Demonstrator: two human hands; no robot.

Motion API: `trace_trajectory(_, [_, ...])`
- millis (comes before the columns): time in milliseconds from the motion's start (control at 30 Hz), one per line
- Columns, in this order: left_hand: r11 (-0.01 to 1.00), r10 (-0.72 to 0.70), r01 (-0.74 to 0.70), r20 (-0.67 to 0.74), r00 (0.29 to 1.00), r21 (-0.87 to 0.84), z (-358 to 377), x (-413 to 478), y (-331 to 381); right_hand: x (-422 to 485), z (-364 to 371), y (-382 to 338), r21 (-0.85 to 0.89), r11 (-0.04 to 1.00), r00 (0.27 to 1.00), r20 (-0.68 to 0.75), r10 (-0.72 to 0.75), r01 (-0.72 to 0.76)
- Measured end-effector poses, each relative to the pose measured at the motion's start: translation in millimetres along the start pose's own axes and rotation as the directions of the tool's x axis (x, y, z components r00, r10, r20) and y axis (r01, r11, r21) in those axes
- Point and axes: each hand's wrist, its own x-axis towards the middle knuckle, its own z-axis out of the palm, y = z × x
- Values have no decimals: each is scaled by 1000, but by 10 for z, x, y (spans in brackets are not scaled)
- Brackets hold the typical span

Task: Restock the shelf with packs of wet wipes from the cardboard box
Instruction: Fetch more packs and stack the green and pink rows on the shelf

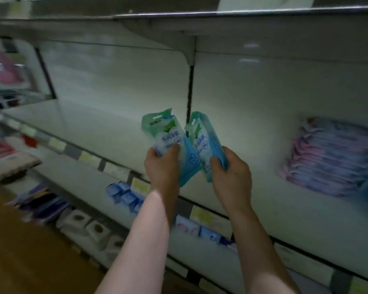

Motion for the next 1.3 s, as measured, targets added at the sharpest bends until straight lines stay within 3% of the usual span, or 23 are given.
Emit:
trace_trajectory(233, [987, -156, 139, 248, 956, 85, 500, 373, -240, 331, -38, 232, -36, 996, 979, -189, 75, -83])
trace_trajectory(400, [962, -274, 244, 366, 890, 126, 772, 574, -444, 513, -148, 344, -10, 988, 963, -229, 145, -152])
trace_trajectory(533, [881, -441, 458, 556, 705, 119, 929, 736, -538, 727, -354, 439, 115, 951, 931, -200, 306, -288])
trace_trajectory(600, [838, -478, 530, 641, 600, 129, 1005, 828, -544, 849, -455, 492, 216, 892, 898, -109, 427, -398])
trace_trajectory(733, [827, -497, 523, 702, 511, 205, 1192, 981, -608, 1134, -567, 695, 201, 773, 798, 111, 592, -602])
trace_trajectory(833, [818, -545, 496, 665, 510, 291, 1304, 1049, -702, 1365, -608, 843, 179, 730, 751, 171, 637, -660])
trace_trajectory(967, [818, -573, 442, 576, 583, 368, 1385, 1144, -852, 1629, -637, 1068, 94, 797, 802, 73, 592, -597])
trace_trajectory(1100, [820, -555, 325, 515, 654, 471, 1397, 1207, -967, 1782, -597, 1272, -293, 841, 887, -74, 455, -455])
trace_trajectory(1300, [779, -483, 83, 510, 711, 621, 1433, 1219, -976, 1731, -550, 1285, -716, 655, 965, -102, 242, -240])
